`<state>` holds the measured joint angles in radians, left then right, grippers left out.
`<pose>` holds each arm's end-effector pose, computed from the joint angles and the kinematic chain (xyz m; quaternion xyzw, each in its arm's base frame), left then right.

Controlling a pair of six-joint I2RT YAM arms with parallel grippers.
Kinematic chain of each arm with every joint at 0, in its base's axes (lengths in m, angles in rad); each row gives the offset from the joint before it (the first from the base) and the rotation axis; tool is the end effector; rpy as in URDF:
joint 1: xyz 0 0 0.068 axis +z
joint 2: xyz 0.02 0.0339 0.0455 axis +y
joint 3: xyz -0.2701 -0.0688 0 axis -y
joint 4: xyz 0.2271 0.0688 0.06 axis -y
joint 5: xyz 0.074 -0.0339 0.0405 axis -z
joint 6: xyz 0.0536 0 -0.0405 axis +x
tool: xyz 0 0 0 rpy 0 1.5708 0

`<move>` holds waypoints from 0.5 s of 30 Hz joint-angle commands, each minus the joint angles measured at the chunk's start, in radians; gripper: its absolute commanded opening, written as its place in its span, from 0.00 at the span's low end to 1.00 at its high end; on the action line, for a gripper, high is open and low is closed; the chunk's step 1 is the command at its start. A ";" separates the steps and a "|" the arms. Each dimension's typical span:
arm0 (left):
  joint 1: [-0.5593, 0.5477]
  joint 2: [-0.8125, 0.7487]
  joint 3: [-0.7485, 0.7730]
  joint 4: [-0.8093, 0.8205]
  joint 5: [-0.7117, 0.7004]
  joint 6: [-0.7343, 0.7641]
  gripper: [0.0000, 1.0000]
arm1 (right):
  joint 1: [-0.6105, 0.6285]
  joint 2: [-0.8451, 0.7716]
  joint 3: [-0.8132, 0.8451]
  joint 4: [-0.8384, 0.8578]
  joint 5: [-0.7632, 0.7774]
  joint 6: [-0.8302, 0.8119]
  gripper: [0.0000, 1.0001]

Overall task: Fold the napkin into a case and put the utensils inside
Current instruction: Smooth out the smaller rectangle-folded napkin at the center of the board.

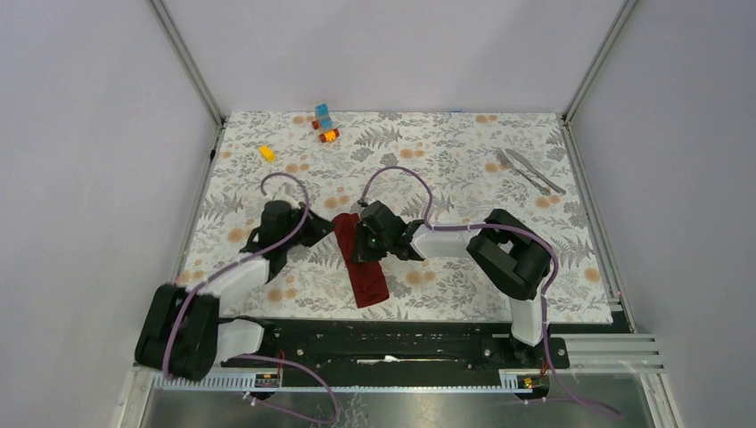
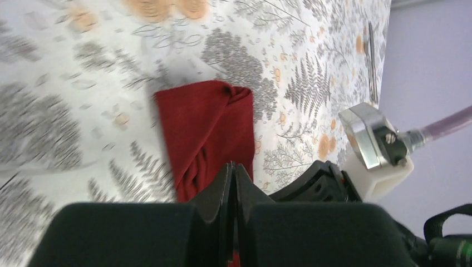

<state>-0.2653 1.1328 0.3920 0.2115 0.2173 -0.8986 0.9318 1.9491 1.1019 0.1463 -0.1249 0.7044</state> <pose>0.2118 -0.0695 0.1853 -0.2172 0.8363 -0.3504 0.3615 0.2405 0.3349 0.1520 -0.1288 0.8963 0.3456 0.2462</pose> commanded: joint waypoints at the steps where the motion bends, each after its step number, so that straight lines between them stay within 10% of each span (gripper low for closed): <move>1: 0.004 0.190 0.100 0.213 0.191 0.059 0.00 | -0.004 0.002 -0.002 -0.037 -0.002 -0.029 0.06; 10: -0.041 0.422 0.187 0.165 0.102 0.105 0.00 | -0.004 -0.006 -0.002 -0.030 -0.024 -0.028 0.00; 15: -0.022 0.505 0.227 0.057 -0.010 0.169 0.00 | -0.003 -0.052 -0.035 -0.018 -0.105 -0.026 0.17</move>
<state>-0.3050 1.5913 0.5655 0.3229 0.3107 -0.8036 0.9287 1.9491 1.1015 0.1493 -0.1516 0.6975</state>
